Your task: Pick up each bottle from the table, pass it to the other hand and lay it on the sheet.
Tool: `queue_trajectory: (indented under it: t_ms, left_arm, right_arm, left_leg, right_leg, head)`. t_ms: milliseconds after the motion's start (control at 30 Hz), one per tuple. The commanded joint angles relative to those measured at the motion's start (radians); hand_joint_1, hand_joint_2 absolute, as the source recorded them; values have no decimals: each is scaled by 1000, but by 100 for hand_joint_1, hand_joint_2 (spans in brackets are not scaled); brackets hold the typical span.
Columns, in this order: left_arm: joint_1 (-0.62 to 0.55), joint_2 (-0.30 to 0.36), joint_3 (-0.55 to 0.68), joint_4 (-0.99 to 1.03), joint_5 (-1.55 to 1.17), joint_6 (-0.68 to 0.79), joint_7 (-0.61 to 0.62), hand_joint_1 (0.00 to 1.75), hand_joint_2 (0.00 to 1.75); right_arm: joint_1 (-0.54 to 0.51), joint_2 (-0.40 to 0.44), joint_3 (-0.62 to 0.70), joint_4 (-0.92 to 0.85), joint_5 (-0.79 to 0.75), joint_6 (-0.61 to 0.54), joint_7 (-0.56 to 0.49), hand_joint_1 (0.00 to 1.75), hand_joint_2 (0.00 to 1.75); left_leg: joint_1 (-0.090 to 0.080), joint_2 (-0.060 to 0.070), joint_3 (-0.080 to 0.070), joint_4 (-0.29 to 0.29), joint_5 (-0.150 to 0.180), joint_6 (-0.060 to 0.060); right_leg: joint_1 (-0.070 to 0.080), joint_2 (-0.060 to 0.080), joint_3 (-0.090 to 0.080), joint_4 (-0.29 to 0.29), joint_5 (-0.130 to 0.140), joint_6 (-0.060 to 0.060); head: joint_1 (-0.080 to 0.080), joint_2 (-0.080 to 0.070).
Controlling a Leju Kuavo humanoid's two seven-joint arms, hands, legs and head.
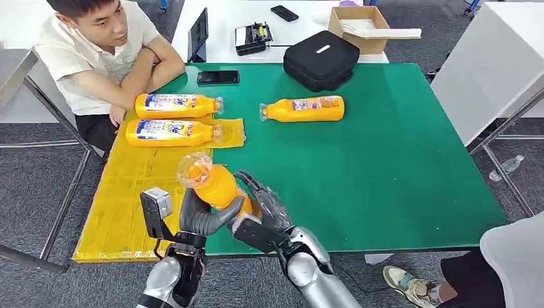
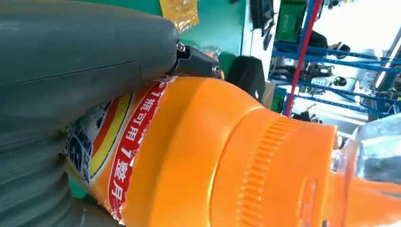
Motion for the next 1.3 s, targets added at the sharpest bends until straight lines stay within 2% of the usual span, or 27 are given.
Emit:
queue_trajectory:
  t_ms: [33,133,267,367,433,467,600,633,700,767,900,933,967,1033,1133,1300]
  left_arm:
    - [-43,-47,6,-28,-141,52,0,175,175]
    - [-42,-47,7,-34,-145,49,-3,175,175]
    - [-37,-46,28,-66,-240,83,-22,175,175]
    - [-50,-22,53,-101,-515,207,-3,175,175]
    - [-50,4,72,-150,-850,327,2,175,175]
    - [-45,0,84,-170,-861,315,7,175,175]
    - [-36,-5,101,-191,-870,290,7,175,175]
    - [-43,9,94,-175,-1064,363,41,175,175]
    - [-46,30,115,-163,-1289,377,109,175,175]
    - [-69,50,145,-104,-1394,365,144,175,175]
    - [-104,52,224,-7,-1426,360,148,175,175]
    - [-109,53,239,5,-1431,360,151,175,175]
    - [-114,58,256,20,-1459,349,164,175,175]
    - [-121,66,272,51,-1496,325,185,175,175]
    - [-160,105,287,217,-1614,259,261,175,175]
    - [-239,125,309,469,-1653,237,285,175,175]
  right_arm:
    - [4,7,-52,29,60,-82,-21,0,175]
    - [8,11,-64,33,41,-58,-27,0,175]
    - [30,12,-98,27,44,-82,-34,0,175]
    - [70,0,-147,-8,82,-125,-29,0,175]
    - [79,-1,-177,-24,103,-137,-37,0,175]
    - [75,1,-182,-22,105,-136,-38,0,175]
    - [64,8,-187,-18,107,-132,-40,0,175]
    - [64,8,-189,-25,121,-153,-44,0,175]
    - [63,1,-220,-65,124,-182,-51,0,175]
    - [60,-5,-262,-107,122,-191,-56,0,175]
    - [75,-10,-322,-175,115,-182,-82,0,175]
    - [80,-17,-325,-185,118,-181,-85,0,175]
    - [90,-19,-336,-201,124,-189,-90,0,175]
    - [105,-16,-360,-226,134,-209,-96,0,175]
    - [115,-7,-414,-260,120,-206,-104,0,175]
    - [72,-13,-438,-180,106,-184,-126,0,175]
  left_leg:
    - [1,-1,2,1,-1,0]
    - [1,-1,2,1,-1,0]
    - [1,-1,3,1,-2,0]
    - [0,-2,1,0,0,0]
    - [1,-2,5,1,-2,0]
    - [0,-1,1,0,0,0]
    - [0,2,1,0,-1,0]
    - [0,2,3,0,-2,0]
    - [1,0,1,0,-1,0]
    - [0,0,1,-1,0,0]
    - [0,-1,2,-1,0,0]
    - [0,0,6,-1,-1,0]
    - [0,0,2,-1,0,0]
    - [0,0,3,-2,0,0]
    - [-1,-2,4,-2,0,0]
    - [-1,-1,4,-2,0,0]
  right_leg:
    - [1,-3,3,0,-1,-3]
    - [1,-3,3,0,-2,-3]
    - [2,-3,4,0,-2,-4]
    - [1,-3,2,0,-1,-2]
    - [2,-4,6,0,-3,-5]
    - [1,-2,2,0,-1,-2]
    - [1,1,1,0,-1,-3]
    - [1,0,3,0,-1,-4]
    - [1,-1,2,0,-1,-3]
    - [0,-1,2,0,-1,-3]
    - [0,-2,3,-1,-1,-3]
    - [2,-2,7,-1,-2,-6]
    - [0,-2,3,-1,-1,-3]
    - [0,-2,4,-1,-1,-3]
    - [0,-3,5,-1,-1,-3]
    - [0,-2,4,-2,0,-3]
  head:
    - [0,0]
    - [0,0]
    - [0,0]
    - [0,0]
    - [0,0]
    - [0,0]
    - [0,0]
    - [0,0]
    - [0,0]
    - [0,0]
    - [0,0]
    - [0,0]
    - [0,0]
    - [0,0]
    - [0,0]
    - [0,0]
